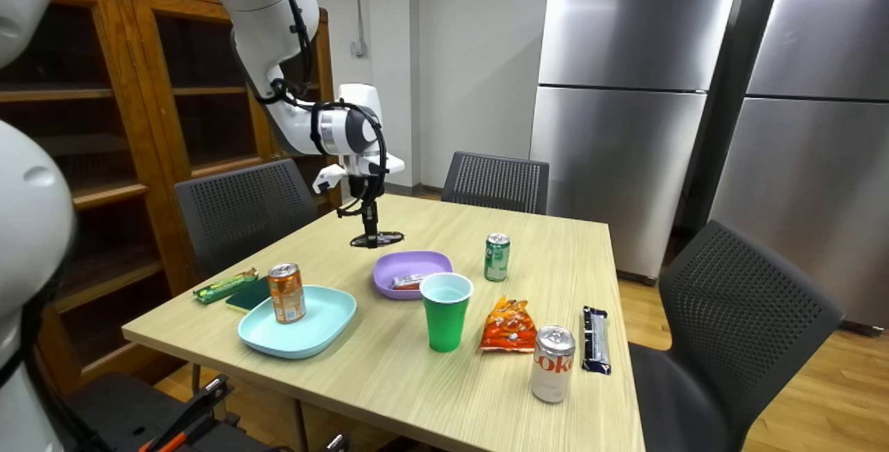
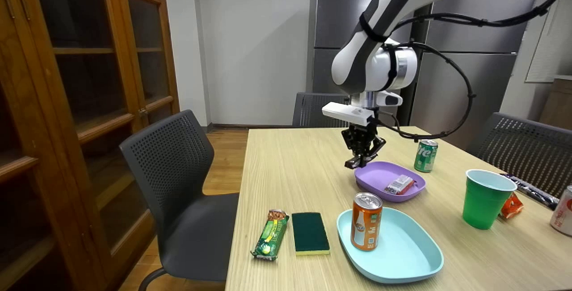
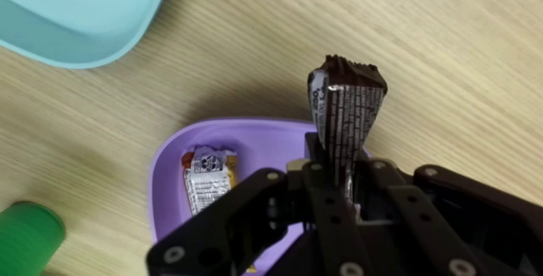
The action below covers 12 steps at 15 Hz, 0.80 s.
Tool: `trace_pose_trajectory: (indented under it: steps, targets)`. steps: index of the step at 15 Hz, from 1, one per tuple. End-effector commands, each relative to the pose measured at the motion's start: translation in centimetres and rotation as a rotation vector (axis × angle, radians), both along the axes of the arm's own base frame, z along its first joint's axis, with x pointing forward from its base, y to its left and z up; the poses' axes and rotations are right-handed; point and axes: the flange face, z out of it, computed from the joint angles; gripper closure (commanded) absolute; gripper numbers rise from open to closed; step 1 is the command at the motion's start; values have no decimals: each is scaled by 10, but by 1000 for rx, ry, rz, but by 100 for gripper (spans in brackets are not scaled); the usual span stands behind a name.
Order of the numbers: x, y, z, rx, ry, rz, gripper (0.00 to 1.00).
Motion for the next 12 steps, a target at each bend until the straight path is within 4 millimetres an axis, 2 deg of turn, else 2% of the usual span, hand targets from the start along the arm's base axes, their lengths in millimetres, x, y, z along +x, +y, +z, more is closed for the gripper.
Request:
trace_pose_trajectory:
  steps: [1,6,12]
  targets:
    - [-2,-29,3,-16,23,-12,96]
    - [3,-55,-10,-25,42,-49,96]
    - [4,-68,-30,-48,66,-77,96]
